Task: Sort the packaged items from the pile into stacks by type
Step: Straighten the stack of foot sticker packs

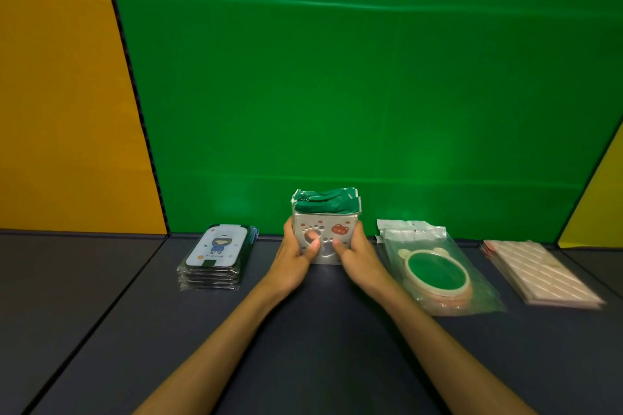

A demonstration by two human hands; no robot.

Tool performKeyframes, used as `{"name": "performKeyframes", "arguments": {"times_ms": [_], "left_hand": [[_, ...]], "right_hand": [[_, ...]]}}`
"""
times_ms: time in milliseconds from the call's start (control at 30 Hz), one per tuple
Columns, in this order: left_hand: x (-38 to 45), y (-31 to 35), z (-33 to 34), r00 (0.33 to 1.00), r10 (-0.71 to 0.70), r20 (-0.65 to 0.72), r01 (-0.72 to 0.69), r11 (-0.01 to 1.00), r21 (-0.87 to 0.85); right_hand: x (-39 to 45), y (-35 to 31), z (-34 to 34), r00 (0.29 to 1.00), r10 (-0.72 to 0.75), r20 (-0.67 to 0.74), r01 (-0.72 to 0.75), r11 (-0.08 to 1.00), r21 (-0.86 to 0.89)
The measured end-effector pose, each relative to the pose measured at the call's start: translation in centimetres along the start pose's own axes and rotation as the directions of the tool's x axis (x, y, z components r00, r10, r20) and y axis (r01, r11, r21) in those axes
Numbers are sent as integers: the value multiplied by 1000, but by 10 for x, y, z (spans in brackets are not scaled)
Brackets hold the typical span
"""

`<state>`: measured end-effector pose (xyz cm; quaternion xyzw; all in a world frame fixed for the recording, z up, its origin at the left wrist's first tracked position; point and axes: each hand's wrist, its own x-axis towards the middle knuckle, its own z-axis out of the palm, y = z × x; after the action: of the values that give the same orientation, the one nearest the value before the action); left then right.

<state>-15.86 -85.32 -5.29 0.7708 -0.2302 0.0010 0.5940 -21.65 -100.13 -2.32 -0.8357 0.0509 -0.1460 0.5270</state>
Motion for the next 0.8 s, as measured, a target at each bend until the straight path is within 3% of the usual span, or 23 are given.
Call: {"name": "performKeyframes", "arguments": {"times_ms": [200, 300, 467, 800], "left_hand": [[2, 1, -4, 1000, 12, 4, -12, 1000, 21], [3, 2, -8, 999, -22, 49, 26, 997, -77], [5, 11, -8, 999, -31, -19, 26, 981, -195], [-3, 12, -6, 1000, 27, -9, -28, 999, -35]], "right_hand": [[1, -4, -3, 999, -35, -9, 35, 999, 29], [-1, 0, -5, 999, -24, 33, 23, 999, 30], [-1, 2, 0, 998, -57, -25, 59, 994, 88], [-1, -1, -1, 998, -69, -4, 69, 996, 61]]}}
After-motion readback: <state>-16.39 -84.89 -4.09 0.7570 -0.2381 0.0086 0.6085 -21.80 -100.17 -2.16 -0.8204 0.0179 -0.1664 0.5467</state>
